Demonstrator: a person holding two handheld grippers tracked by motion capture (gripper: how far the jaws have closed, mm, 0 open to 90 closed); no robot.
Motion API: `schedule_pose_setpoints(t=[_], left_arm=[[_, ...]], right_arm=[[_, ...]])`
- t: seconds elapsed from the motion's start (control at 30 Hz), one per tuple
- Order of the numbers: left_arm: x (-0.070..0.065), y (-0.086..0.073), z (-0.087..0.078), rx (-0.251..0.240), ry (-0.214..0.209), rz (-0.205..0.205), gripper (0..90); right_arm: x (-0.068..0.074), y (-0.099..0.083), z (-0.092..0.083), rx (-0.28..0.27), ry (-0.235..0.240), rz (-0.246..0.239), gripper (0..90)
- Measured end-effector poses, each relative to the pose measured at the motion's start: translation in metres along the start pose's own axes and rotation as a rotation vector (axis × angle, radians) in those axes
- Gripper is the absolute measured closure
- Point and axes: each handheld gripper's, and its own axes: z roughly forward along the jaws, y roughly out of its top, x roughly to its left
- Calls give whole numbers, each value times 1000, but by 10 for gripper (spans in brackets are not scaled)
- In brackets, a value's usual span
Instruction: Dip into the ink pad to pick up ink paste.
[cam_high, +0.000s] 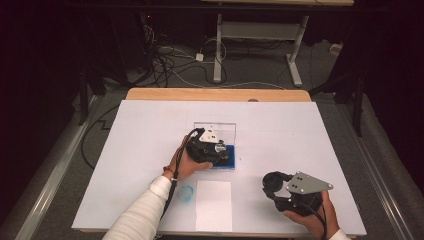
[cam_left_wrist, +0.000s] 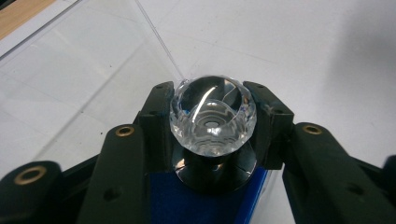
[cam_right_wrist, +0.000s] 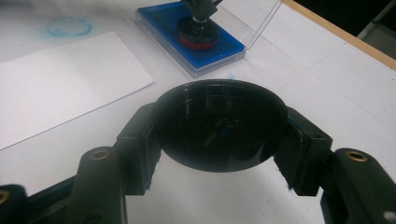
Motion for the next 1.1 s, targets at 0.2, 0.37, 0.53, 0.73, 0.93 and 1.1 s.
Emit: schedule_pose_setpoints(t=[0.2,0.37,0.53,0.73,0.93,1.1], left_arm=[[2,2,-12,-23,5,-5,546],[3,3,-28,-55,16,-4,546],[-1,2,-44,-84,25,4,546],[-3,-3,-64,-102,41,18,546],[-8,-9,-79,-116,51,37,545],[-11,-14,-88,-115,59,50,545]], right_arm=[[-1,1,3,4,-1,3,385],[0,1,4,4,3,1,385],[-1,1,4,0,-1,5,385],[-2,2,5,0,-1,4,385],[-3,2,3,-1,-8,10,385],[-4,1,3,1,-17,14,385]])
